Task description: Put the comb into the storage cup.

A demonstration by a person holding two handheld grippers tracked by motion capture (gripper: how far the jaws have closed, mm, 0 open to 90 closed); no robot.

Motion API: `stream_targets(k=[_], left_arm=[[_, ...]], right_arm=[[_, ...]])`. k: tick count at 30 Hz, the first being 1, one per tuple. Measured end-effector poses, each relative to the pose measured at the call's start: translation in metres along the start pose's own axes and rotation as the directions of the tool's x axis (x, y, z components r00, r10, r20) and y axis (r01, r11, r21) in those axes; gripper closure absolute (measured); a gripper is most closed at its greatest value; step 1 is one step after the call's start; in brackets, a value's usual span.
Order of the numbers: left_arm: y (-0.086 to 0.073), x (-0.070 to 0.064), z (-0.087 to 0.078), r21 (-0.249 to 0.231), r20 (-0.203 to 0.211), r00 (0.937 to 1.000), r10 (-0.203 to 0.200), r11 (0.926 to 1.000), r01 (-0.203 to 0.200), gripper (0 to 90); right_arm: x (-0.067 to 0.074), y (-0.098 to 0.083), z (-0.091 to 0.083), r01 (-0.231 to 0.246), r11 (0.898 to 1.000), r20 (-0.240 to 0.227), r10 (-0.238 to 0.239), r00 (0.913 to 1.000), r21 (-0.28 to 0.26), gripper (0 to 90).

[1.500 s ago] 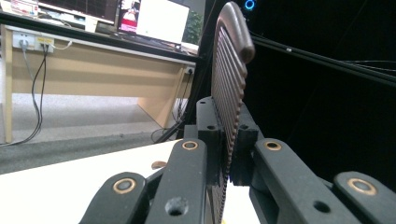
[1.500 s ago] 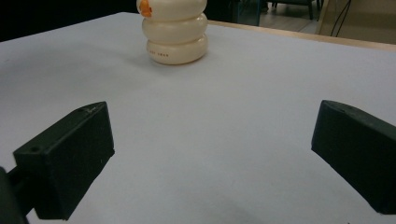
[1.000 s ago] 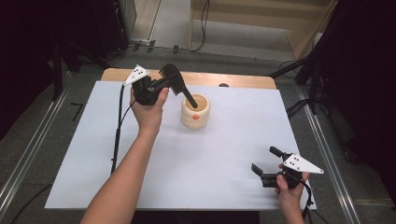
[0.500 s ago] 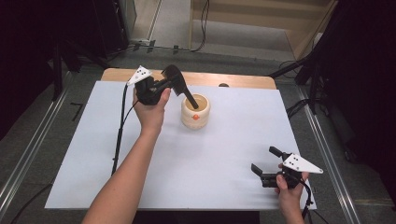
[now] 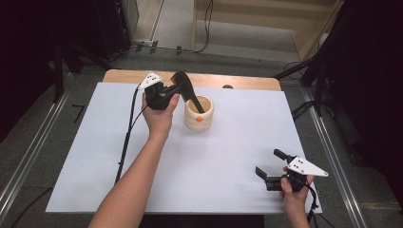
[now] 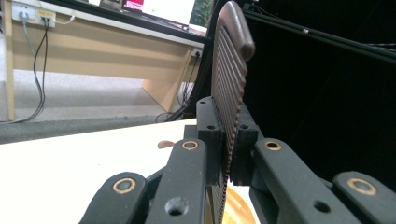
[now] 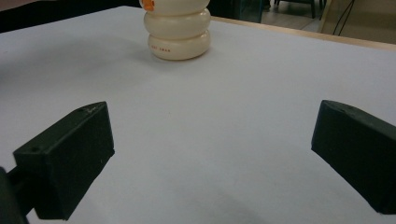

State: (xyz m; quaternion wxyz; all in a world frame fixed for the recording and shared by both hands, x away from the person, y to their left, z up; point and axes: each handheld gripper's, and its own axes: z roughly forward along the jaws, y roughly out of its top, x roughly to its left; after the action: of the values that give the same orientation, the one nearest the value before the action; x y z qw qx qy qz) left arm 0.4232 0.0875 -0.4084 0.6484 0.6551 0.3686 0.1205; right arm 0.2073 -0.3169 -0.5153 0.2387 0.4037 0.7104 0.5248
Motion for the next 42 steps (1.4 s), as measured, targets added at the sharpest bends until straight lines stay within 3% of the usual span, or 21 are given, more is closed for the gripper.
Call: stream_targets(k=[22, 34, 40, 42], left_arm=[[-0.016, 0.002, 0.016, 0.050, 0.003, 0.9990, -0.046, 0.9977, 0.045, 86.5], [-0.027, 0.009, 0.020, 0.063, -0.022, 0.9954, -0.093, 0.9935, 0.095, 86.5], [-0.028, 0.010, 0.021, 0.060, -0.030, 0.9953, -0.092, 0.9938, 0.094, 86.1], [-0.028, 0.011, 0.020, 0.060, -0.006, 0.9969, -0.079, 0.9950, 0.079, 85.0]], right_arm=[[0.001, 0.000, 0.001, 0.011, 1.000, 0.001, -0.011, 0.9999, 0.010, 0.0], [0.001, 0.000, 0.001, 0.011, 1.000, 0.001, -0.011, 0.9999, 0.010, 0.0], [0.001, 0.000, 0.001, 0.010, 1.000, 0.002, -0.010, 0.9999, 0.010, 0.0], [0.001, 0.000, 0.001, 0.010, 1.000, 0.003, -0.010, 0.9999, 0.011, 0.0]])
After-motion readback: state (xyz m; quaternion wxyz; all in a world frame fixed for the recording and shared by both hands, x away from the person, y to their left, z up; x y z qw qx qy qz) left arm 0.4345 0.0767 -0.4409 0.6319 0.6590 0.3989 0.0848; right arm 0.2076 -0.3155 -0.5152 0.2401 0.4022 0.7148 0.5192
